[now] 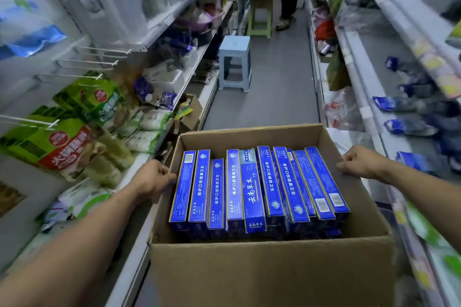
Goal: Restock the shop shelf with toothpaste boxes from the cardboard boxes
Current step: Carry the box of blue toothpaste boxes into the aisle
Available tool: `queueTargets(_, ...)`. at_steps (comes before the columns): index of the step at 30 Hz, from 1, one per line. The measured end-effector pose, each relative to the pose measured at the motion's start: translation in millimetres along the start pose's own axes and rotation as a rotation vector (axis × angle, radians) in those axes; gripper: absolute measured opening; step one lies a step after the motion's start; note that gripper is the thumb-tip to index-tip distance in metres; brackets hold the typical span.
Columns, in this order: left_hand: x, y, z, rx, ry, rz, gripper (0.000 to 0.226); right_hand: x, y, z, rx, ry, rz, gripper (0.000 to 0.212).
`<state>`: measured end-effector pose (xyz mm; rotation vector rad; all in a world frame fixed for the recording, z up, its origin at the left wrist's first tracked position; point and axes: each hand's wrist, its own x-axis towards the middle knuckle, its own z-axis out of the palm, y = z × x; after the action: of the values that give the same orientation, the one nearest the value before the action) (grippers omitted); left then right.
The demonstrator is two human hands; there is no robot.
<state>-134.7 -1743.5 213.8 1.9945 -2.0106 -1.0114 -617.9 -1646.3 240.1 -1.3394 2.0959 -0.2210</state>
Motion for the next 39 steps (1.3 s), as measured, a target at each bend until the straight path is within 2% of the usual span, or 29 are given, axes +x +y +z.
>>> queueTargets(3,43,38,9,0.000,0.019,-0.016,0.047,54,4,-38,-0.021,0.020,0.002,0.047)
queueTargets(10,157,118,9,0.014,0.073,-0.042,0.031,177,-5,-106,0.001,0.013,0.007,0.048)
queueTargets(16,285,165,-5,0.005,0.075,-0.096,0.032,312,-29,-151,0.011,-0.034,0.010,0.022)
queueTargets(20,361,193,-25,-0.030,0.047,-0.095,0.039,411,-49,-184,-0.014,-0.019,0.000,0.035)
queueTargets(27,473,248,-62,-0.049,0.133,-0.120,0.037,548,-89,-241,-0.048,0.001,-0.040,0.021)
queueTargets(30,529,272,-78,-0.055,0.168,-0.138,0.038,615,-112,-270,-0.079,0.008,-0.071,0.022)
queueTargets(35,623,305,-91,-0.122,0.157,-0.202,0.025,719,-148,-310,-0.096,-0.021,-0.111,0.026)
queueTargets(39,700,327,-94,-0.216,0.159,-0.249,0.038,804,-180,-343,-0.119,-0.072,-0.145,0.037)
